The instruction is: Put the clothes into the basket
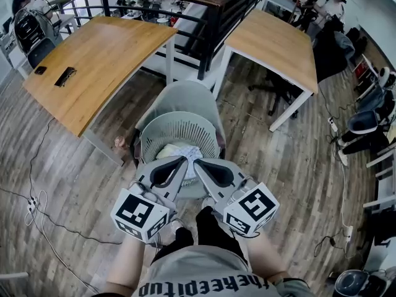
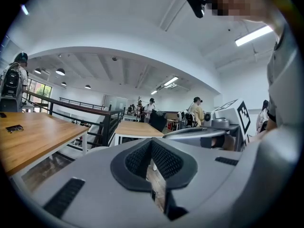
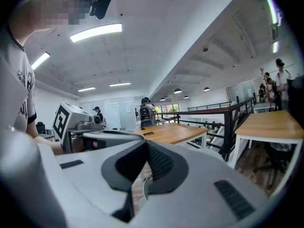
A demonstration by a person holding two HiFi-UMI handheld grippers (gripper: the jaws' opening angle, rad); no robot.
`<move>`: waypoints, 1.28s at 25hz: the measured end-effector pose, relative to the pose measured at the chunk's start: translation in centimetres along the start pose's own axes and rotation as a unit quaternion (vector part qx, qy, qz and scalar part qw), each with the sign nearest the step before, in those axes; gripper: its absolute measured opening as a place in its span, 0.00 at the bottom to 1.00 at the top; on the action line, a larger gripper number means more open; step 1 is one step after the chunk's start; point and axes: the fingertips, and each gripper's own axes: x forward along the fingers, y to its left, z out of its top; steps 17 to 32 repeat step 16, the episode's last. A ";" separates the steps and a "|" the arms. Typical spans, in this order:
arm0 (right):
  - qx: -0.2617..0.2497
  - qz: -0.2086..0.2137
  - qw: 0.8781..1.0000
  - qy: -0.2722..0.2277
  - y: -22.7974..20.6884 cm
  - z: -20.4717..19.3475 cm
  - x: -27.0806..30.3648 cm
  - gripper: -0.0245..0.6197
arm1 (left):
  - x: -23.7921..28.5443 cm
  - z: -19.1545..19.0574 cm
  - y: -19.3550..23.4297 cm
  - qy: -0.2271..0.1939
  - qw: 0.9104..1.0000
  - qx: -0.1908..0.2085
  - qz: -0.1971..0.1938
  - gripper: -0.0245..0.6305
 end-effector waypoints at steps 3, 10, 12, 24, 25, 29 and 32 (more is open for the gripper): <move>-0.002 -0.005 1.000 -0.002 -0.1 0.3 -0.5 0.05 | 0.1 0.4 -0.4 -0.004 1.000 0.002 -0.003 0.06; -0.003 -0.010 1.000 -0.007 0.2 0.4 -1.0 0.05 | -0.3 0.6 -1.1 -0.012 1.000 0.009 -0.006 0.06; -0.005 -0.011 1.000 -0.008 0.3 0.3 -1.0 0.05 | -0.4 0.6 -1.1 -0.014 1.000 0.011 -0.007 0.06; -0.004 -0.015 1.000 -0.012 0.4 0.3 -1.1 0.05 | -0.5 0.5 -1.2 -0.018 1.000 0.015 -0.010 0.06; -0.004 -0.015 1.000 -0.012 0.4 0.3 -1.1 0.05 | -0.5 0.5 -1.2 -0.018 1.000 0.015 -0.010 0.06; -0.004 -0.015 1.000 -0.012 0.4 0.3 -1.1 0.05 | -0.5 0.5 -1.2 -0.018 1.000 0.015 -0.010 0.06; -0.004 -0.015 1.000 -0.012 0.4 0.3 -1.1 0.05 | -0.5 0.5 -1.2 -0.018 1.000 0.015 -0.010 0.06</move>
